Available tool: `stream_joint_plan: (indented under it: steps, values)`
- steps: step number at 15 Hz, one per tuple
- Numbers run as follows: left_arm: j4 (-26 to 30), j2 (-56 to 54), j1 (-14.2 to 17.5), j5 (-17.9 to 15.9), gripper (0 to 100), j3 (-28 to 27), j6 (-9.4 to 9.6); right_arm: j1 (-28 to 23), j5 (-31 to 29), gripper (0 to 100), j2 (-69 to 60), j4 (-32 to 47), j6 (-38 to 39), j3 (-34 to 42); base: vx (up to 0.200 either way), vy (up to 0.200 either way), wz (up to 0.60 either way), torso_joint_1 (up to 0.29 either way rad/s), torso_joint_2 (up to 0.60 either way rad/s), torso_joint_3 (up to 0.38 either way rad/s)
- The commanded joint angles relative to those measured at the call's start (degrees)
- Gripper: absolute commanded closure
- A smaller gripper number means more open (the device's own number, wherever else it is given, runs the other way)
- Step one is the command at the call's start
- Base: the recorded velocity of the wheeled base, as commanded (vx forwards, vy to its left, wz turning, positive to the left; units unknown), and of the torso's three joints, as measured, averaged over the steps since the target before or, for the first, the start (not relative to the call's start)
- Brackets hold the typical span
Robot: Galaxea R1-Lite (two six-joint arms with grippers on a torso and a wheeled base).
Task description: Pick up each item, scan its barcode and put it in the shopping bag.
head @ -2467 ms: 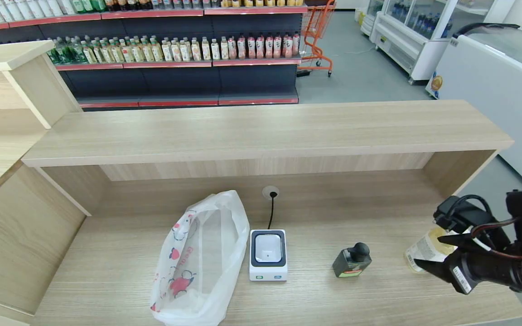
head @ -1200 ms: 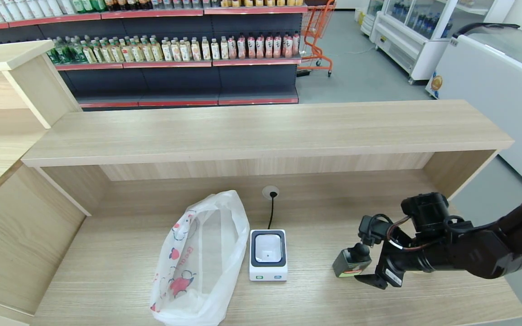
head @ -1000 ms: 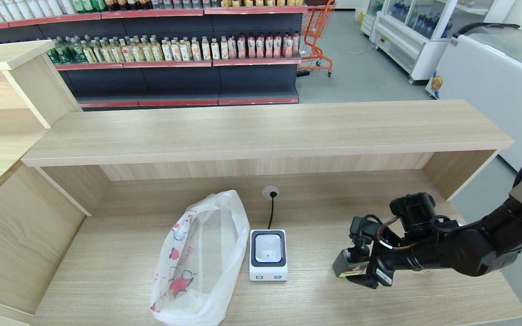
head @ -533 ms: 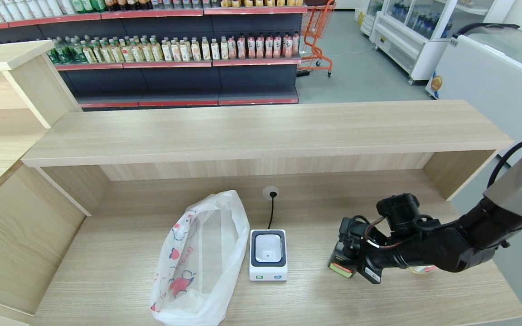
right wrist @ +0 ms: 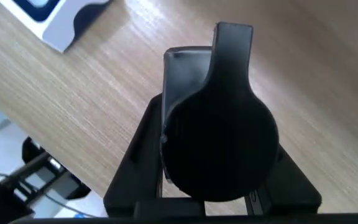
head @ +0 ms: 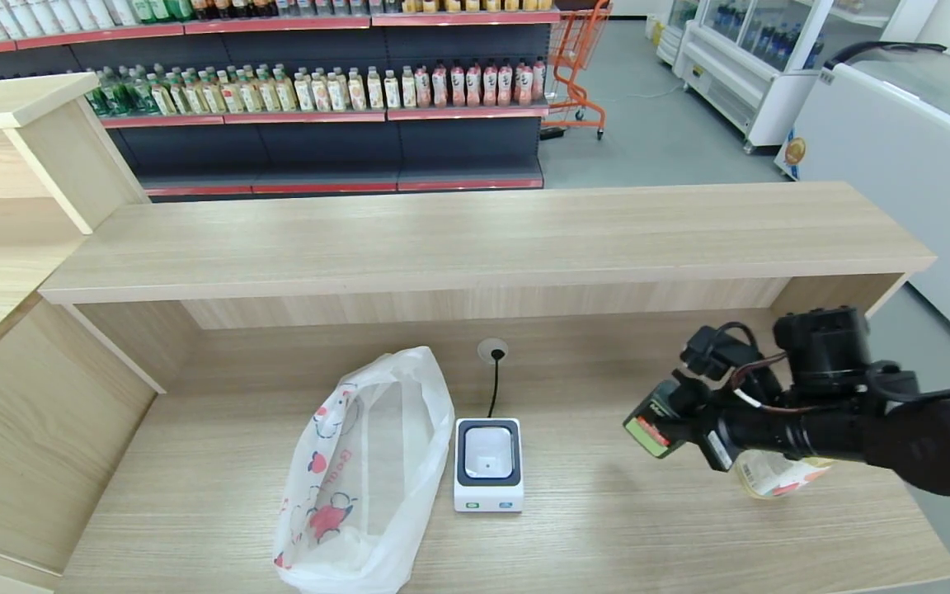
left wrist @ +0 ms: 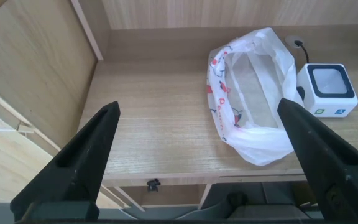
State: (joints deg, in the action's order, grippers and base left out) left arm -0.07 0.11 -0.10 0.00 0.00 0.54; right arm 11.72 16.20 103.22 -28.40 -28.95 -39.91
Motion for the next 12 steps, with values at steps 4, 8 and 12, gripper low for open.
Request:
stream_joint_plan:
  steps: [4, 8, 12]
  values:
    - [0.0, 0.1, 0.0, 0.0, 0, 0.0, -0.01, -8.7, 0.6, 100, -25.3, -13.7, -19.0, 17.4, 0.0, 0.0, 0.0, 0.0, 0.0, 0.0]
    - [0.0, 0.1, 0.0, 0.0, 0, 0.0, -0.01, -9.0, 22.7, 100, -26.7, -23.4, -48.7, 22.2, 0.0, 0.0, 0.0, 0.0, 0.0, 0.0]
    - [0.0, 0.1, 0.0, 0.0, 0, 0.0, -0.01, -2.6, 37.2, 100, -21.7, -12.9, -94.8, 22.1, 0.0, 0.0, 0.0, 0.0, 0.0, 0.0]
